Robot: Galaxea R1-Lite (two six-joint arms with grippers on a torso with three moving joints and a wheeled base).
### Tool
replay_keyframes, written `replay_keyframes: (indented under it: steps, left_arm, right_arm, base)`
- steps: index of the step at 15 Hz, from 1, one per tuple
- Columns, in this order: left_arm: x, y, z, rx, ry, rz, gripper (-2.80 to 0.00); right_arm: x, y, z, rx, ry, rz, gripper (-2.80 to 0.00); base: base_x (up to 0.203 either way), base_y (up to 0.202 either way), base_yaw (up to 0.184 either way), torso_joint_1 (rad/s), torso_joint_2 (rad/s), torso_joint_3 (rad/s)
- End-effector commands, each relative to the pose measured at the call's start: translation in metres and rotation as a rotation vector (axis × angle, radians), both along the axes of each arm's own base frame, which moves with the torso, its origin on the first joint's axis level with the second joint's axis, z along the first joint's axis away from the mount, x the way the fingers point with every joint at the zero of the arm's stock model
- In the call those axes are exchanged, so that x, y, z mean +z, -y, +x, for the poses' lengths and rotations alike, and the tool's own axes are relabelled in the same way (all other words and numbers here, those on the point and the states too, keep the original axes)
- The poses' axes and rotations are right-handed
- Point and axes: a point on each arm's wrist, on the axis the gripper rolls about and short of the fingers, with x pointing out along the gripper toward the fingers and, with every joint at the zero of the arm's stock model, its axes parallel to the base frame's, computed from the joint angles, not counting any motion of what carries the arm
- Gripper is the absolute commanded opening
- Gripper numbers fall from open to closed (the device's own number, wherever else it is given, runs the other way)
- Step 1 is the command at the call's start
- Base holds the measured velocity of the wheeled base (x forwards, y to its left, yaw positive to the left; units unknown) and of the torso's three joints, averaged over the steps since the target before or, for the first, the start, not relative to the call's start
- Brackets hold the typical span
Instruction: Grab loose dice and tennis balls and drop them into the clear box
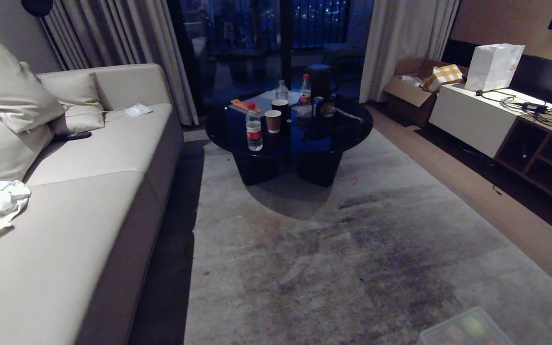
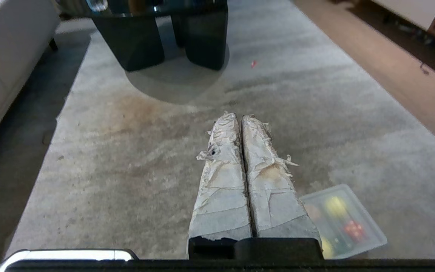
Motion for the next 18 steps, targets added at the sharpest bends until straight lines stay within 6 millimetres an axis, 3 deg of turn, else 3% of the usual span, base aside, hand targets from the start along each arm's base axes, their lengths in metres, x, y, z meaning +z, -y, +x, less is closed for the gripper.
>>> replay_keyframes:
  steps: [1,9,18]
  left_arm:
    - [0.0,0.0,0.0001,0.0,0.0,-0.001,-2.8]
    - [0.0001,0.0,0.0001,0.0,-0.001,0.0,-2.8]
    - [0.0001,0.0,0.0001,0.0,-0.001,0.0,-2.8]
  right_arm:
    - [-0.0016,0.0,0.0006,0.001,-0.007,0.001,-2.8]
    - [-0.0016,0.0,0.0006,0.001,-0.007,0.001,-2.8]
    - [-0.0016,0.0002,0.0006,-0.01,-0.007,-0.001,-2.8]
  base:
    - [0.0,0.0,0.0,0.002,0.01,0.207]
    - [0.0,0.0,0.0,0.001,0.0,0.189]
    - [0.0,0.0,0.0,0.0,0.0,0.015]
